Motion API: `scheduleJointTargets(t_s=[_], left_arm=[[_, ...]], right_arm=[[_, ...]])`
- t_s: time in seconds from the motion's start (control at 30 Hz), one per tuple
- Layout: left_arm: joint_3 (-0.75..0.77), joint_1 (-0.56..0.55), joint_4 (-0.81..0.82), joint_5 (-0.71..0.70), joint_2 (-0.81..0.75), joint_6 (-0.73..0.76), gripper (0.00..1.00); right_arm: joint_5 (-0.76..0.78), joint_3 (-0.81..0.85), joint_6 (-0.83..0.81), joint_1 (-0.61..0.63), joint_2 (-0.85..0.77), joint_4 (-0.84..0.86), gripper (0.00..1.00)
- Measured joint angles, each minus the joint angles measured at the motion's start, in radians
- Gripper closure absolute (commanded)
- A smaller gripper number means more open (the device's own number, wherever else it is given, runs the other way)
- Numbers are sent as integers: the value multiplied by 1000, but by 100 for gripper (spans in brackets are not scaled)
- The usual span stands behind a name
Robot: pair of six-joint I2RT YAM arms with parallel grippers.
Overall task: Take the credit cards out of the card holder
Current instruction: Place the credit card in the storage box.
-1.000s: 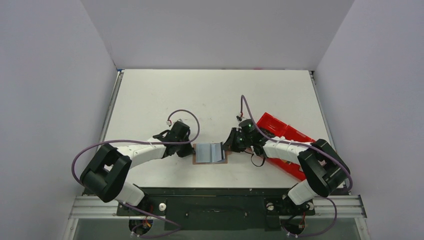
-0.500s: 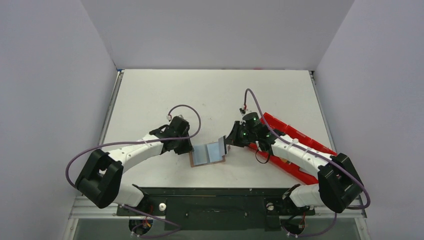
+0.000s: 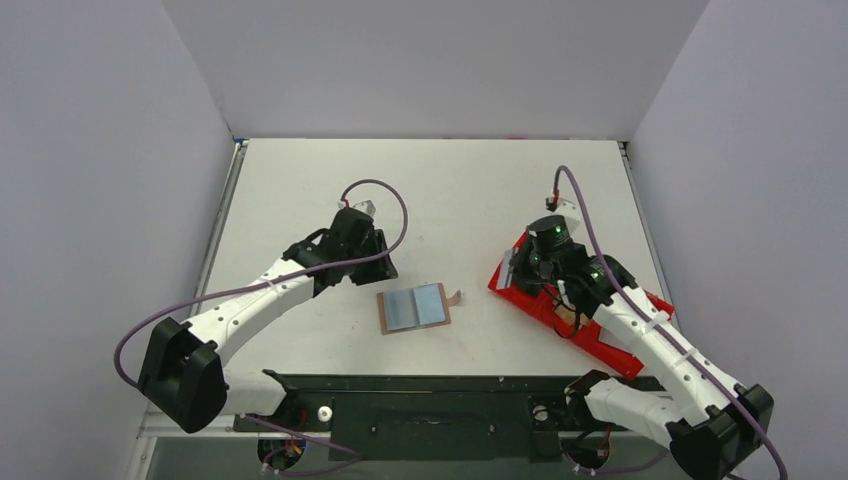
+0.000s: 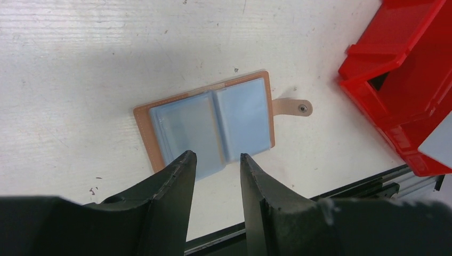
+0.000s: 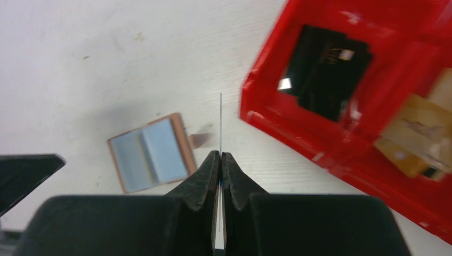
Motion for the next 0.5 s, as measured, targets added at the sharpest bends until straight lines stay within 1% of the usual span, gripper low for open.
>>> scheduleJointTargets(t_s=[0.1,0.23,0.4,0.5], left_arm=[[11,0,-17,22,-6,24,66],[13,0,-30,52,-7,47,66],[13,0,-33,82,-7,64,65],[13,0,-33,93,-7,71,65]], right_arm=[[139,28,2,-40,-55,-135,100],[299,35,-1,-162,-105,-288,100],[429,35,-17,-293,-112,-426,100],[468,36,-42,-382,-108,-480,100]])
